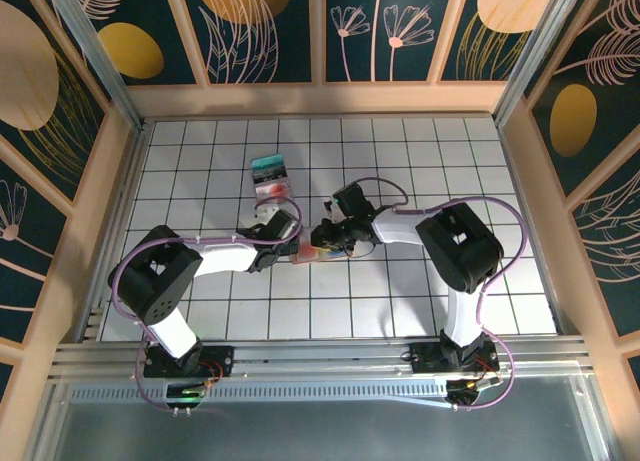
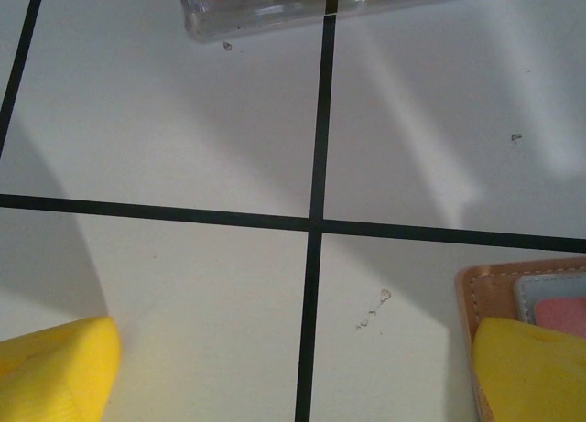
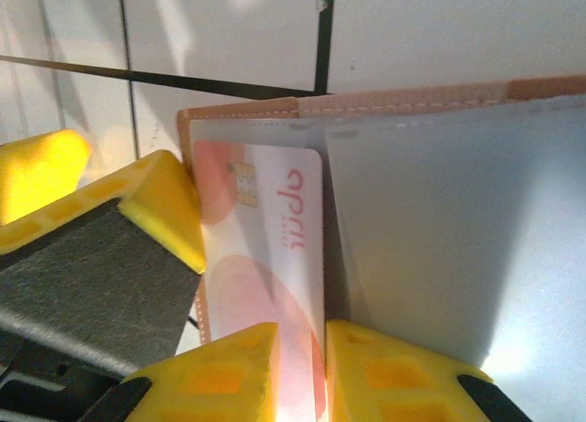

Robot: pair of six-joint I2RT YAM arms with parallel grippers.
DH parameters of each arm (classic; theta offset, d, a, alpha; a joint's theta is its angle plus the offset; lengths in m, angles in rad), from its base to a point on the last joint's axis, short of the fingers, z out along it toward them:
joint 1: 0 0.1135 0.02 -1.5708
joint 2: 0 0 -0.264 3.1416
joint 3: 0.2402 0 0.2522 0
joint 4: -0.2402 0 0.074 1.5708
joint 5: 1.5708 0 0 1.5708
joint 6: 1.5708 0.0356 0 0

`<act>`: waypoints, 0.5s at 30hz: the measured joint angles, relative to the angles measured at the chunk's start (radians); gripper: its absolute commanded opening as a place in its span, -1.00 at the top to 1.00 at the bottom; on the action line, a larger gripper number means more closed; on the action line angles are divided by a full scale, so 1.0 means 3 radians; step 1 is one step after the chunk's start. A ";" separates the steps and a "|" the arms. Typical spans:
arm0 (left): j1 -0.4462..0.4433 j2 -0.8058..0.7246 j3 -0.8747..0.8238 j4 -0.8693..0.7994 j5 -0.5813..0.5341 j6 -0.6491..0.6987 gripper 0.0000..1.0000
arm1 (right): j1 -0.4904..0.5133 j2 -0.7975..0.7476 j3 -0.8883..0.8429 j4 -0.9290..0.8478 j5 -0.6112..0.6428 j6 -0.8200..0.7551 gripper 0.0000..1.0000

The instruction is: Take the credit cards out of the card holder

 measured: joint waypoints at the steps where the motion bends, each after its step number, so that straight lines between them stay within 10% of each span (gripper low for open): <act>1: 0.0000 0.0000 0.0000 0.0001 -0.0001 0.0000 -0.98 | -0.0024 0.0000 -0.0043 0.0084 -0.0074 0.0029 0.63; 15: 0.0003 0.0006 0.0001 0.0005 0.0003 -0.0011 -0.98 | -0.0175 0.0000 -0.0343 0.0810 -0.0614 0.0375 0.60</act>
